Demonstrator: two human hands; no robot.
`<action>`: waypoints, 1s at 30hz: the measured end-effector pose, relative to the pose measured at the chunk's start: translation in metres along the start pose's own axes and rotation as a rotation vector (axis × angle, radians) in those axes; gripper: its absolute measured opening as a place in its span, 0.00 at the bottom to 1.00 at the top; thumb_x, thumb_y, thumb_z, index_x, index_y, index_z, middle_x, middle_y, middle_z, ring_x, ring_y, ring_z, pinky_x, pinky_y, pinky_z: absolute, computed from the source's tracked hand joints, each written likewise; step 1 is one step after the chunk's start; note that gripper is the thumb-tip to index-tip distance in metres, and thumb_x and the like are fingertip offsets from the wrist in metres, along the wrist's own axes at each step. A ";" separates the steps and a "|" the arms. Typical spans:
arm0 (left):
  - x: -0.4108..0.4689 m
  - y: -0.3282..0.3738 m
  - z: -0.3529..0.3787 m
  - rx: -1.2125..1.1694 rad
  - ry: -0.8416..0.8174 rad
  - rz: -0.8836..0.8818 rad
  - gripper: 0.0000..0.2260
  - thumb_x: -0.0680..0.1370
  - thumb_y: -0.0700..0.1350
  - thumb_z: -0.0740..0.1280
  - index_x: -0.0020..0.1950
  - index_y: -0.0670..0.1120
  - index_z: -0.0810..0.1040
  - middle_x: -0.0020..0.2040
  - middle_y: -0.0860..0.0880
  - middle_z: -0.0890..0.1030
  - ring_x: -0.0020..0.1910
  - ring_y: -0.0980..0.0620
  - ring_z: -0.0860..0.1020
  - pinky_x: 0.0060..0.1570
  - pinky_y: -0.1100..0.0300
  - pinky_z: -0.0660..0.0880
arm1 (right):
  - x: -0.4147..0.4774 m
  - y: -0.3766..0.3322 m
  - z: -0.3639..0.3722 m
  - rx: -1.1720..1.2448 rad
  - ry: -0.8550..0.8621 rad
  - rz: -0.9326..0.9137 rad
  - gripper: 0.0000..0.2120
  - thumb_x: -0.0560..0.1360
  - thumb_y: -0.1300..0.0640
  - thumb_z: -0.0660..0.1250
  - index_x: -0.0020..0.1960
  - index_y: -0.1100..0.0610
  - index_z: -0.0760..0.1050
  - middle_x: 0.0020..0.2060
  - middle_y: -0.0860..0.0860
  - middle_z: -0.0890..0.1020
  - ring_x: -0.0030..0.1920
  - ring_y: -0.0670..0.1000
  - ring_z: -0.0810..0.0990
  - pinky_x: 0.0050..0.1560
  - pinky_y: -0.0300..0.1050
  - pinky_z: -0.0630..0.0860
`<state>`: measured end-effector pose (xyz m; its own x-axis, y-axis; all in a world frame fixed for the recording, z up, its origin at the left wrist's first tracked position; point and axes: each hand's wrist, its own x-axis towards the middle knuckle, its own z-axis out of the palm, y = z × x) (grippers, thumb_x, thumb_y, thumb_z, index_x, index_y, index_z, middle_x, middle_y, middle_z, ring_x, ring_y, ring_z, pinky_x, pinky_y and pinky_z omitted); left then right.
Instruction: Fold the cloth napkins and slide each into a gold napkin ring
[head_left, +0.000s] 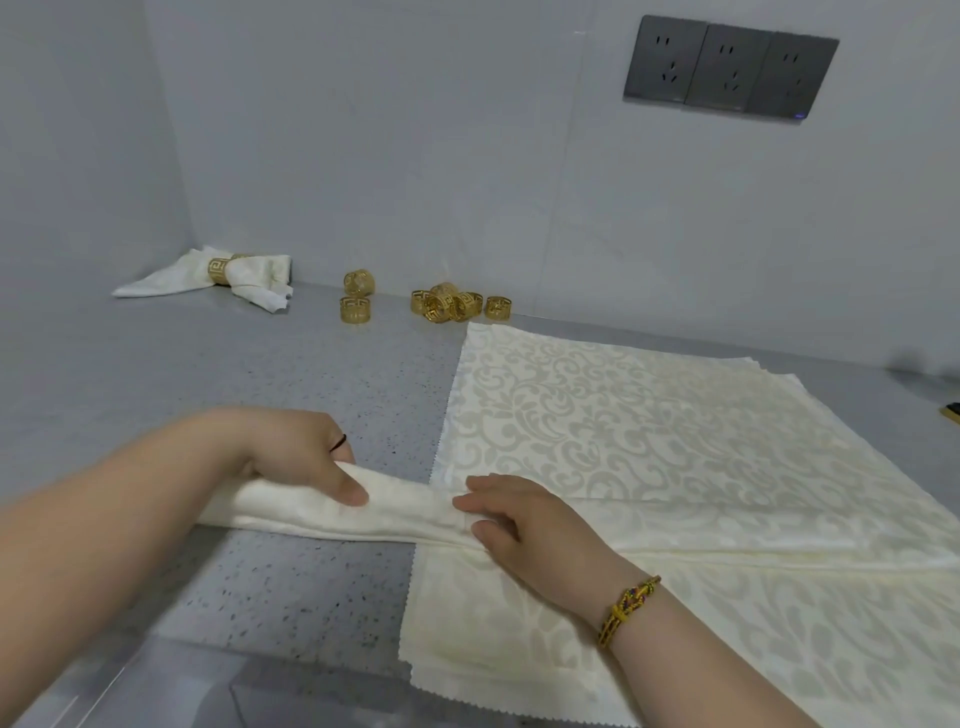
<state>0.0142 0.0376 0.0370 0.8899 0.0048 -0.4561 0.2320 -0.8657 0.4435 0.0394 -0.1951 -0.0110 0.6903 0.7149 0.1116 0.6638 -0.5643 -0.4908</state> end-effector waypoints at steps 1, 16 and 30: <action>-0.002 -0.001 -0.001 -0.054 0.005 0.000 0.13 0.70 0.49 0.74 0.27 0.50 0.75 0.22 0.58 0.74 0.25 0.62 0.71 0.30 0.70 0.66 | 0.000 0.000 0.000 0.000 -0.002 -0.001 0.18 0.79 0.59 0.57 0.68 0.50 0.68 0.71 0.45 0.65 0.72 0.43 0.57 0.64 0.26 0.49; -0.042 0.051 -0.026 -0.340 0.263 0.102 0.10 0.61 0.47 0.78 0.34 0.45 0.79 0.28 0.52 0.79 0.27 0.56 0.76 0.27 0.67 0.71 | -0.003 -0.001 -0.002 -0.147 0.078 0.100 0.14 0.77 0.50 0.60 0.62 0.49 0.73 0.69 0.44 0.66 0.72 0.48 0.52 0.71 0.44 0.37; 0.018 0.159 0.044 -0.255 0.122 0.218 0.10 0.70 0.49 0.72 0.47 0.45 0.80 0.48 0.50 0.80 0.42 0.55 0.76 0.41 0.65 0.73 | -0.055 0.058 -0.048 0.011 0.135 0.213 0.11 0.75 0.55 0.65 0.56 0.53 0.78 0.62 0.47 0.74 0.62 0.44 0.67 0.61 0.32 0.57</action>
<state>0.0499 -0.1223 0.0655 0.9660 -0.0935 -0.2411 0.1083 -0.7004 0.7054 0.0544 -0.2870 -0.0040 0.8467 0.5188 0.1186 0.4970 -0.6912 -0.5246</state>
